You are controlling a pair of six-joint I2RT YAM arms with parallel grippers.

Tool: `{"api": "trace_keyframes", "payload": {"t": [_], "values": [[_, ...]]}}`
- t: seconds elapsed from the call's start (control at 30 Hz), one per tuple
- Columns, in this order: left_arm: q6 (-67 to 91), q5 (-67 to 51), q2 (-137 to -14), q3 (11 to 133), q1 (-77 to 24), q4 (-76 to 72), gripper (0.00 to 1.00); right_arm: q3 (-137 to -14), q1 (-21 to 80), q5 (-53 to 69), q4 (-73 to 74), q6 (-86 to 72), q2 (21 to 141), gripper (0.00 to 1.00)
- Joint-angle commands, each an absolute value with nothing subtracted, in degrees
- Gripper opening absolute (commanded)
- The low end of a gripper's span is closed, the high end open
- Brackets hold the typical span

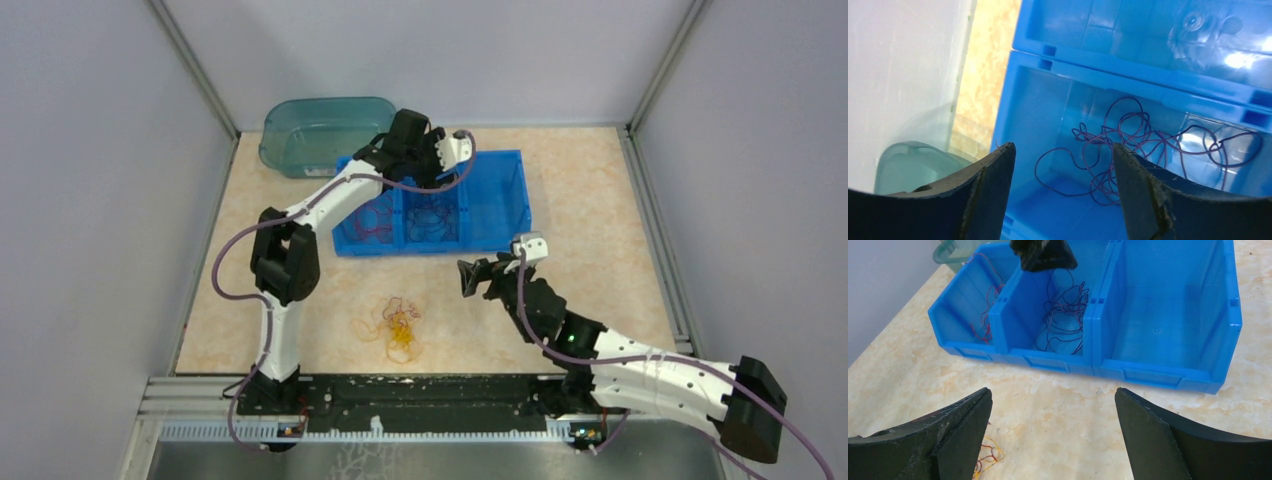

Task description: Untangle the cables

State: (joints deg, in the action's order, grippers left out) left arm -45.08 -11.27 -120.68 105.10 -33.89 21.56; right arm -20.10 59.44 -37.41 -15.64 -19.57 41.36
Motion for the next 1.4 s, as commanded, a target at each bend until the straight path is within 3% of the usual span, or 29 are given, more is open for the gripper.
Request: {"api": "trace_keyframes", "payload": {"t": [0.0,0.17,0.27,0.5,0.63,0.97,1.1,1.13,1.37], "values": [[-44.3,-16.0,-115.4,113.9,-33.3,28.9,0.82,-24.6,58.9,-36.4,-16.1,-19.3,42.7,0.93],[-42.6,-18.2,-111.7,119.4,-31.4,35.1,0.98,-26.1,58.8,-32.0,-15.1,-17.9,44.0,0.93],[-41.4,-20.8,-106.8,116.4,-30.6,39.6,1.0,-27.0,58.7,-24.5,-15.0,-16.8,46.9,0.93],[-40.5,-32.3,-83.8,88.7,-28.4,41.3,1.0,-29.1,58.5,-3.8,-20.8,-16.3,61.5,0.92],[-40.6,-34.4,-73.6,75.5,-28.1,41.8,1.0,-30.5,58.0,3.0,-24.2,-14.4,69.7,0.86],[-39.7,-35.6,-65.4,67.7,-28.1,40.7,0.96,-32.2,53.3,19.6,-31.0,-12.4,81.2,0.61],[-40.5,-36.0,-64.6,66.8,-28.0,40.1,0.91,-34.2,51.9,22.2,-29.7,-11.4,84.4,0.3],[-40.6,-36.3,-64.6,66.8,-28.0,40.0,0.9,-34.6,51.7,22.3,-29.0,-11.1,85.0,0.28],[-41.2,-37.9,-64.9,67.7,-28.1,40.4,0.88,-34.6,51.7,22.1,-29.0,-10.2,85.7,0.36]]}}
